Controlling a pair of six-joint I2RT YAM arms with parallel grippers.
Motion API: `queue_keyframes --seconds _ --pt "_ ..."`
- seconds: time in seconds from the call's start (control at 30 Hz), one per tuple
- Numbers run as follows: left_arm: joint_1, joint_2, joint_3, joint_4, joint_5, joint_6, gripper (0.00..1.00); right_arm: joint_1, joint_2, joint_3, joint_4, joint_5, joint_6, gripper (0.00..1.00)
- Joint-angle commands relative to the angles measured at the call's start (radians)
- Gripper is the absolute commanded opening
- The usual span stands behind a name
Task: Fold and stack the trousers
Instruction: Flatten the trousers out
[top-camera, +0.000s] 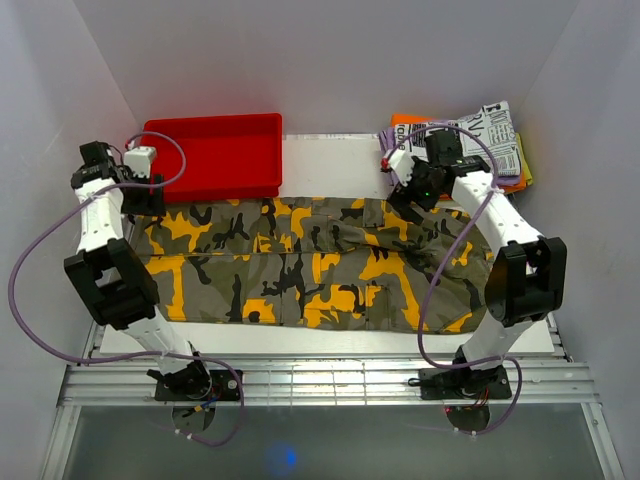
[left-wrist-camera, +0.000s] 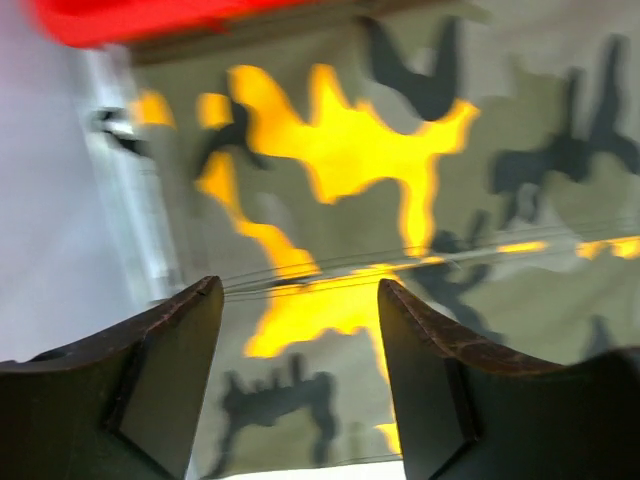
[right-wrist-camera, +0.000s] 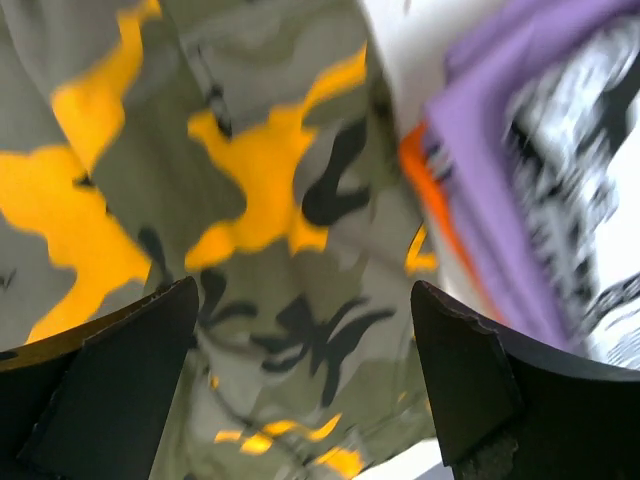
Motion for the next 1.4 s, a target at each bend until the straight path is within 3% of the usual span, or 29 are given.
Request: queue_keyframes --seconds 0.0,0.17,0.33,0.57,0.73,0.93,1.0,1.03,1.13,1.2,1.37 --pt "-0.03 -0.016 -0.083 0.013 0.141 -0.064 0.75 -0.105 -0.044 -0.081 -0.073 -0.002 0.045 0.91" --pt "-0.145 -0.055 -0.211 0.135 0.11 -0.116 0.7 -0.245 -0.084 -0.153 -0.116 0.014 0.064 0.72" --pt "-0.183 0.031 -0.257 0.138 0.024 -0.156 0.49 -0.32 -0.098 -0.273 -0.07 0.093 0.07 0.52" --pt "-0.183 0.111 -0.367 0.157 -0.084 -0.126 0.32 -0.395 -0.029 -0.434 0.108 0.29 0.094 0.38" --pt "-0.176 0.045 -0.493 0.149 -0.124 -0.028 0.27 -0.513 -0.038 -0.571 0.175 0.354 -0.003 0.34" --pt "-0.168 -0.053 -0.567 0.088 -0.072 0.003 0.26 -0.659 -0.081 -0.642 0.186 0.379 -0.123 0.34" --pt "-0.169 -0.066 -0.575 0.103 -0.072 -0.001 0.31 -0.668 -0.091 -0.638 0.182 0.361 -0.131 0.35" --pt "-0.169 -0.063 -0.567 0.124 -0.072 -0.007 0.4 -0.668 -0.092 -0.63 0.166 0.342 -0.127 0.37" --pt "-0.169 -0.024 -0.509 0.131 -0.033 -0.043 0.56 -0.646 -0.075 -0.537 0.073 0.221 -0.07 0.51" --pt "-0.169 0.026 -0.425 0.134 -0.007 -0.075 0.59 -0.622 -0.058 -0.46 0.025 0.147 -0.02 0.65" --pt "-0.169 0.074 -0.244 0.103 0.042 -0.086 0.68 -0.495 -0.055 -0.356 -0.013 0.101 0.027 0.75"
